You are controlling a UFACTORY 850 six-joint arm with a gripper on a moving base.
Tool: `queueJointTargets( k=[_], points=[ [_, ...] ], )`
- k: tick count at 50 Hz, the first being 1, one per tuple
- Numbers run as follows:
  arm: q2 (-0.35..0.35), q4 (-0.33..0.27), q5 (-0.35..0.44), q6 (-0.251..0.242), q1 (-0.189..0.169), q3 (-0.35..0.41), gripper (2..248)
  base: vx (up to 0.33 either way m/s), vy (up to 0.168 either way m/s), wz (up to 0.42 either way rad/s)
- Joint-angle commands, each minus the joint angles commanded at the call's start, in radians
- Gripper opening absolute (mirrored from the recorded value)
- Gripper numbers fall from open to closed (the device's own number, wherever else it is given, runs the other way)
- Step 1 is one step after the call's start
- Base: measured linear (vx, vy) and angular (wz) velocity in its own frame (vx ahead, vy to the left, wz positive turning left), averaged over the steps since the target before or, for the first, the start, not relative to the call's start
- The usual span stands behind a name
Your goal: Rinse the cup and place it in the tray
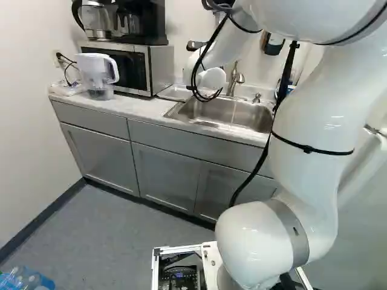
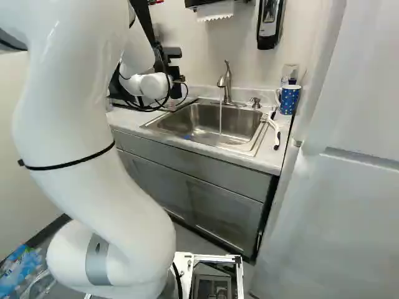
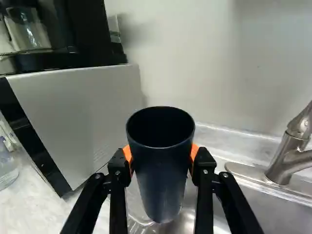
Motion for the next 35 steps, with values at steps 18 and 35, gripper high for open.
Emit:
queueJointTargets(
  k=[18,35],
  points=[
    [-0.109,0.000,0.018,0.000,0.023,-0.085,125,0.000,0.000,0.000],
    [-0.212,0.000,0.018,0.000,0.049,-0.170,125,0.000,0.000,0.000]
  ],
)
